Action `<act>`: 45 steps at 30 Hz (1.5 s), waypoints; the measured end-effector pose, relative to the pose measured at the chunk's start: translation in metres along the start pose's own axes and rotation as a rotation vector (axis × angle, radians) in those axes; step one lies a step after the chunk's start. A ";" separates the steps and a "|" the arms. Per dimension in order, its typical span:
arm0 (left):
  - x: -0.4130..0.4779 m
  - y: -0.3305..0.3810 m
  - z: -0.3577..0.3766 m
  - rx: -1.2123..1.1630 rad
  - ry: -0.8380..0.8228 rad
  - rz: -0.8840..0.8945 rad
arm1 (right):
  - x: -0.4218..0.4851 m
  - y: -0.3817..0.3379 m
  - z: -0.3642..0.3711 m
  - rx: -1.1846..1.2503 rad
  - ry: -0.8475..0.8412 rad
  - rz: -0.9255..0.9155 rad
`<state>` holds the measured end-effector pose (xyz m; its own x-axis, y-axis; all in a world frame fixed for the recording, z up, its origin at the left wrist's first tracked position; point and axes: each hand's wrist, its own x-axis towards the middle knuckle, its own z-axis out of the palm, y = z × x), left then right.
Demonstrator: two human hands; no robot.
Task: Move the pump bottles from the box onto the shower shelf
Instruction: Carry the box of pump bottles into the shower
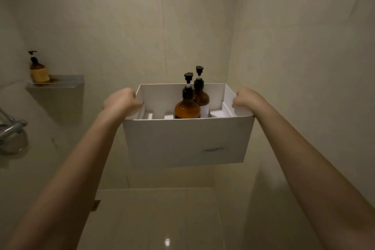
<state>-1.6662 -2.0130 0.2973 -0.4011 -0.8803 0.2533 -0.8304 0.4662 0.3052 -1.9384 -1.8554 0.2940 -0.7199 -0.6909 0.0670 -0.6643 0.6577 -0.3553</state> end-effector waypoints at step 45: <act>0.327 -0.145 0.036 0.247 0.339 -0.922 | 0.493 -0.420 0.176 0.138 -0.336 -0.959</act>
<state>-1.6909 -2.3711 0.3032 0.5359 -0.7986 0.2739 -0.8331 -0.4476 0.3250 -1.9792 -2.5251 0.3116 0.2094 -0.9701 0.1227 -0.8862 -0.2413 -0.3955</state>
